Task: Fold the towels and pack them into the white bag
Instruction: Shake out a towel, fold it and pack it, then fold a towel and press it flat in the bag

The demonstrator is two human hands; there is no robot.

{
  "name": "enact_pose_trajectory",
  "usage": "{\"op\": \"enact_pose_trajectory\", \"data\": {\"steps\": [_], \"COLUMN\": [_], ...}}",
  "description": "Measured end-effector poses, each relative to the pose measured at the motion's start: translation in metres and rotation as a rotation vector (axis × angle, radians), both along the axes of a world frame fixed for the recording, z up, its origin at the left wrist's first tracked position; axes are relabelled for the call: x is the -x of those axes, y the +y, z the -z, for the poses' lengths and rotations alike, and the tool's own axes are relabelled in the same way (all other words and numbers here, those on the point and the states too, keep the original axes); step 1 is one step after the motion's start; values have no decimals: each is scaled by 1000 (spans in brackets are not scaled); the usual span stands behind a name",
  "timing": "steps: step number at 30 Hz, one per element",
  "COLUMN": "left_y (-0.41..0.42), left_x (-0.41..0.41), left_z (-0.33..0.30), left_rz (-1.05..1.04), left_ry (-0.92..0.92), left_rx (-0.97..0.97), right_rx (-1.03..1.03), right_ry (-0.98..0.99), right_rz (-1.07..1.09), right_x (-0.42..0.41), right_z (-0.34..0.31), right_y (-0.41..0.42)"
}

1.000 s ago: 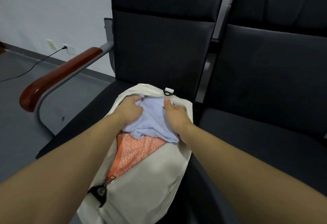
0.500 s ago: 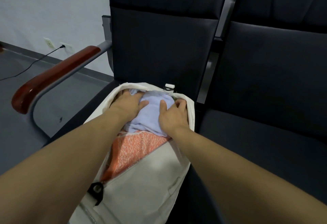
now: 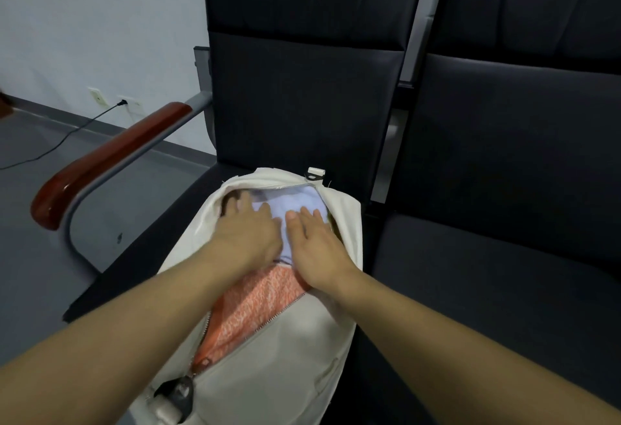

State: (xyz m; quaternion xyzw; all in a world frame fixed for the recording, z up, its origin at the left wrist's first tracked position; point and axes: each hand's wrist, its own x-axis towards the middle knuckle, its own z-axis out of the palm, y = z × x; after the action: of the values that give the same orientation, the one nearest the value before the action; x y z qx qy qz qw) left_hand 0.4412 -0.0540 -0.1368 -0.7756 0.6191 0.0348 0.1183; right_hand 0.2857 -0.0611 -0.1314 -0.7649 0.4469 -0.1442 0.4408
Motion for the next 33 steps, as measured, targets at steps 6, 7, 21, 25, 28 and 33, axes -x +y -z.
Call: {"op": "enact_pose_trajectory", "data": {"steps": [6,7,21,25,28,33], "left_y": [1,4,42,64,71,72], "left_x": [-18,-17,18,76,141,275], "left_z": [11,15,-30,-56,-65,-48], "left_rz": [78,57,-73,36,50,265], "left_ry": [614,643,642,612,732,573], "left_rx": [298,258,153,116,166,33], "right_rx": [-154,-178,-164,51,127,177], "right_ry": [-9,1,-69,-14,138,421], "right_rz": [-45,-50,-6,50,156,272], "right_x": [8,9,44,111,188,333], "right_z": [0,2,-17,-37,-40,-28], "right_y": [-1,-1,23,35,45,80]}}
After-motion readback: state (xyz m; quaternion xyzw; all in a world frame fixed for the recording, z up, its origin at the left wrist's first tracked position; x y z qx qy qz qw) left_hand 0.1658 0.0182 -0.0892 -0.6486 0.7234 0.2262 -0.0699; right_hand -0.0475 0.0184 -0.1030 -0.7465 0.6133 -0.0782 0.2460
